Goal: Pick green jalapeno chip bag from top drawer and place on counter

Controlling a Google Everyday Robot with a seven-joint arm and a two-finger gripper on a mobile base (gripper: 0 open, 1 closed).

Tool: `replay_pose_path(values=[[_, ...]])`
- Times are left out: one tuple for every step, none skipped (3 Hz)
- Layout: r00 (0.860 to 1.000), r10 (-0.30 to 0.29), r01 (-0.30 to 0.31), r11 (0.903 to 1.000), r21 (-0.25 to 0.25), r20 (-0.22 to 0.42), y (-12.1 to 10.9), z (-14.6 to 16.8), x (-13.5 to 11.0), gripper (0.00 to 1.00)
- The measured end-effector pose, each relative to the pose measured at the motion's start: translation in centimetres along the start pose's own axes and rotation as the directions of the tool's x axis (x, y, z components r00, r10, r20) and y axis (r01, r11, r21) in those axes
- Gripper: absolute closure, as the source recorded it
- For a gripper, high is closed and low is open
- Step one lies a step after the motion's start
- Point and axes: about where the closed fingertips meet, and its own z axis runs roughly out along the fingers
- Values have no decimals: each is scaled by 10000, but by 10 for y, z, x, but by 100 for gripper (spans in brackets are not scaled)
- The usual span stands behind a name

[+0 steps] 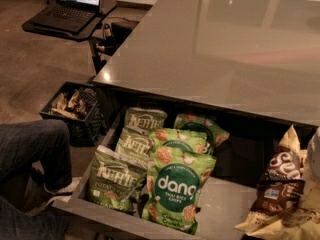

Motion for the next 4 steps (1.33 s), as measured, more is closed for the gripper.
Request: replay_pose_path(values=[[9960,-818,827,9964,-213,371,38,-19,-14,100],[9765,-1971,2005,9792,-325,869,89,-51,-33,100],[9419,-3049,3073,9516,48,1407,125,-84,-56,100],[9360,-3204,3119,9469,785,1457,123,-101,-66,100]])
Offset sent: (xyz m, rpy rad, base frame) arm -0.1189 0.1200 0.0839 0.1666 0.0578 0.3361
